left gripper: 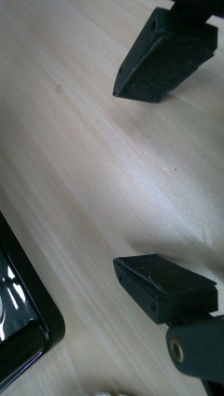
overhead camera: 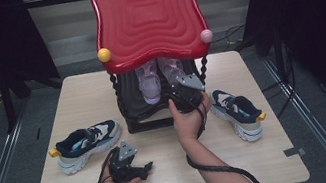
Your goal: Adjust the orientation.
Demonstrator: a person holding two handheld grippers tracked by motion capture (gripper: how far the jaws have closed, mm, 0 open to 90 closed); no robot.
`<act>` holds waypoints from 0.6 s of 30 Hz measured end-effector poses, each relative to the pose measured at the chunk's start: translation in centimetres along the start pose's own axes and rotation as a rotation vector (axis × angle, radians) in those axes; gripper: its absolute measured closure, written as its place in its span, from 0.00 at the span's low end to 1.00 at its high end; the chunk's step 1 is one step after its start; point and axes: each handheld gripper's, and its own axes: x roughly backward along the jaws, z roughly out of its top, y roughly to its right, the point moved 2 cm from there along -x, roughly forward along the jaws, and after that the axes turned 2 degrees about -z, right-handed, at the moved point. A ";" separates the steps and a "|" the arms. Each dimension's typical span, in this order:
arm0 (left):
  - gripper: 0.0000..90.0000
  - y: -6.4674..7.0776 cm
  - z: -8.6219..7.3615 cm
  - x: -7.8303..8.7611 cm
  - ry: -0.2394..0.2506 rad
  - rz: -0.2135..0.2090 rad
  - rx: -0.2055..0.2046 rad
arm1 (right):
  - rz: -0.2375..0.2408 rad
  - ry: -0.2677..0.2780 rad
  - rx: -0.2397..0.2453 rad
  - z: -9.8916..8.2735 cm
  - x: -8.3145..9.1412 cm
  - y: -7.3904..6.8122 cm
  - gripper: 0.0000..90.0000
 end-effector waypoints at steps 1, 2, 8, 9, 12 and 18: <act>0.17 0.0 0.0 0.0 -0.003 0.002 0.000 | -0.002 0.001 0.000 0.1 -0.1 -0.1 0.41; 0.17 0.0 0.0 0.0 0.000 0.000 0.000 | -0.006 0.006 0.000 0.3 -0.2 -0.2 0.41; 0.17 0.0 0.0 0.0 -0.002 0.002 0.000 | -0.033 0.003 -0.016 0.7 -0.8 -0.7 0.41; 0.17 0.0 0.0 0.0 -0.002 0.002 0.000 | -0.033 0.003 -0.016 0.7 -0.8 -0.7 0.41; 0.17 0.0 0.0 0.0 -0.005 0.002 -0.003 | -0.046 -0.004 -0.014 0.7 -1.2 -0.7 0.41; 0.17 0.0 0.0 0.0 0.000 0.000 0.000 | -0.044 -0.004 -0.027 0.5 -1.5 -0.7 0.41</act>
